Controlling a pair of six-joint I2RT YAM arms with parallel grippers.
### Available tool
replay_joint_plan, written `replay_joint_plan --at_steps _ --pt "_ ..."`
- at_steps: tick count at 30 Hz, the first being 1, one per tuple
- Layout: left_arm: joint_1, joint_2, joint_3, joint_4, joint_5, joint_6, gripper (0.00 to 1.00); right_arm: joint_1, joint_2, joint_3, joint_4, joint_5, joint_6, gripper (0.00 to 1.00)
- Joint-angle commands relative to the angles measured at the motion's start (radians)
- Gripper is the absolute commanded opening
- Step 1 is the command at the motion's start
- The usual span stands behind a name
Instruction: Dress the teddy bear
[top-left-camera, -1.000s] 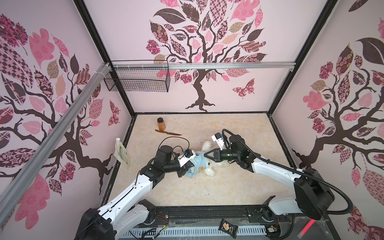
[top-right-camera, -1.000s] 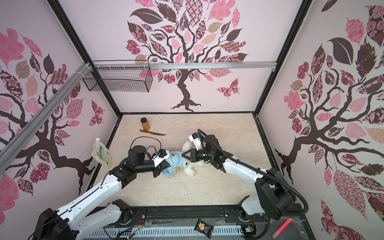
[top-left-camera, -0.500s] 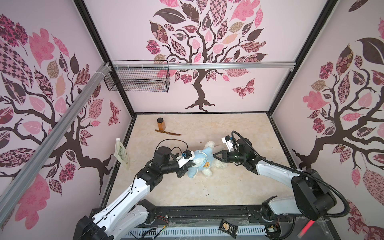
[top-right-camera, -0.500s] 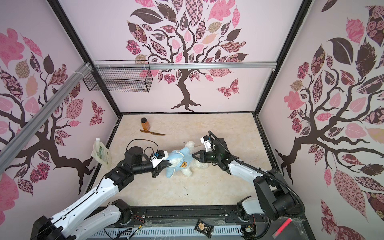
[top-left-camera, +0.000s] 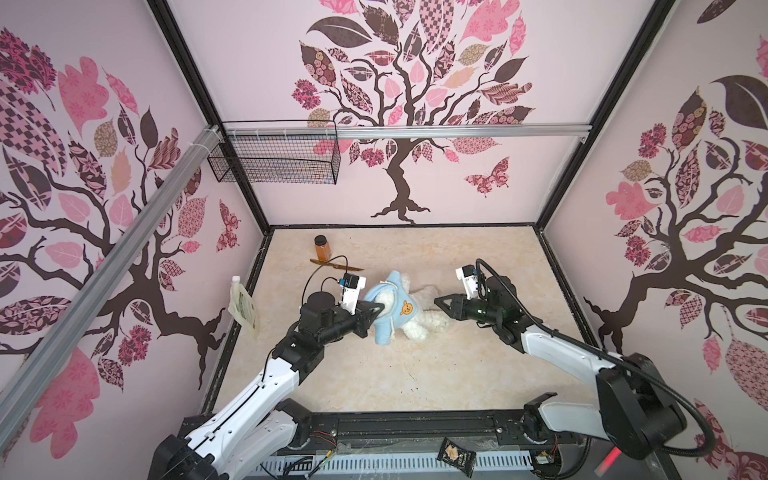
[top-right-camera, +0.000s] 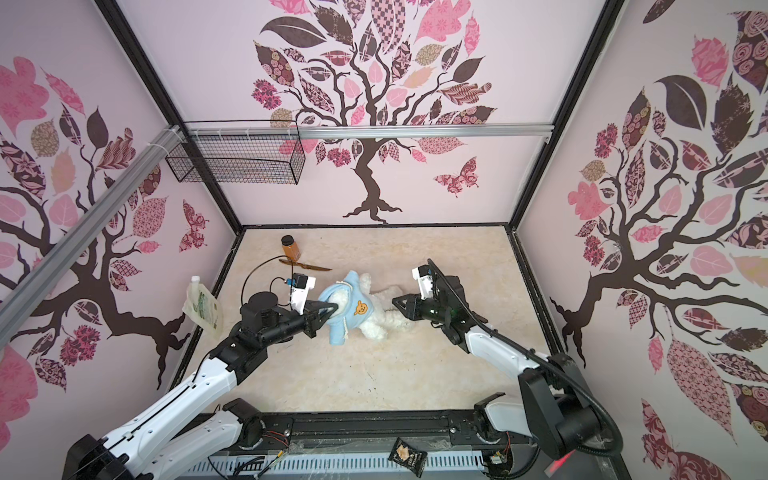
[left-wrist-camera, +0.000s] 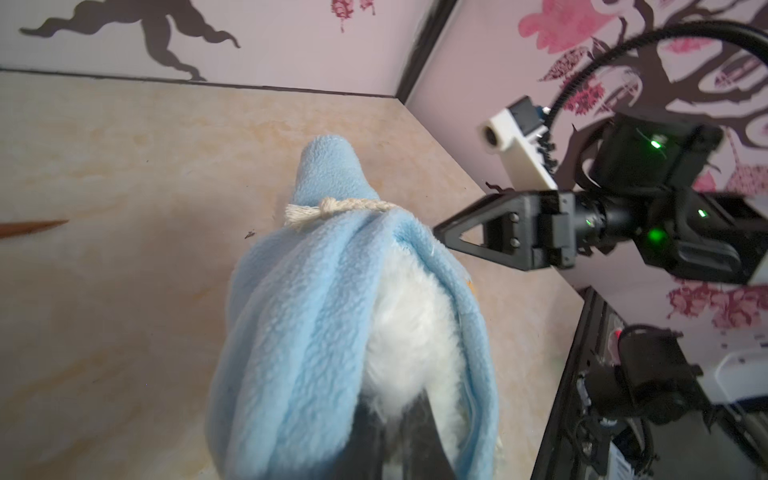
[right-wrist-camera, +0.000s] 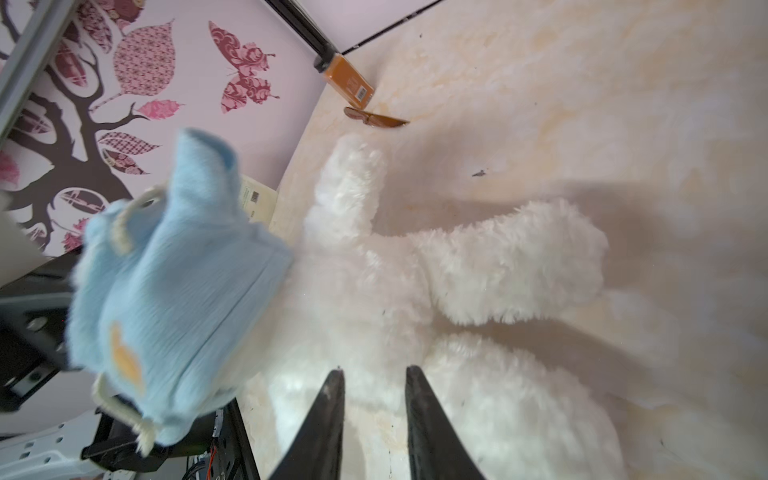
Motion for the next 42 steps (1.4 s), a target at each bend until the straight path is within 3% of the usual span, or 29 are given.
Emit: replay_joint_plan --at_steps 1,5,11,24,34,42 --pt "0.054 0.033 0.042 0.009 0.023 -0.376 0.0 0.085 -0.09 -0.022 0.07 0.035 -0.094 0.34" --pt "0.085 0.101 0.112 -0.063 0.134 -0.543 0.0 0.201 -0.068 -0.081 0.214 0.026 -0.074 0.38" --pt "0.085 0.11 0.098 0.039 0.176 -0.737 0.0 0.298 -0.01 -0.131 0.362 0.038 -0.046 0.34" --pt "0.07 0.132 0.102 0.053 0.217 -0.749 0.0 0.316 0.143 -0.105 0.453 0.068 -0.054 0.3" --pt "0.06 0.147 0.106 0.054 0.221 -0.736 0.0 0.316 0.227 -0.057 0.522 0.028 -0.036 0.29" --pt "0.059 0.151 0.106 0.071 0.212 -0.757 0.0 0.316 0.232 -0.065 0.452 0.091 -0.035 0.04"
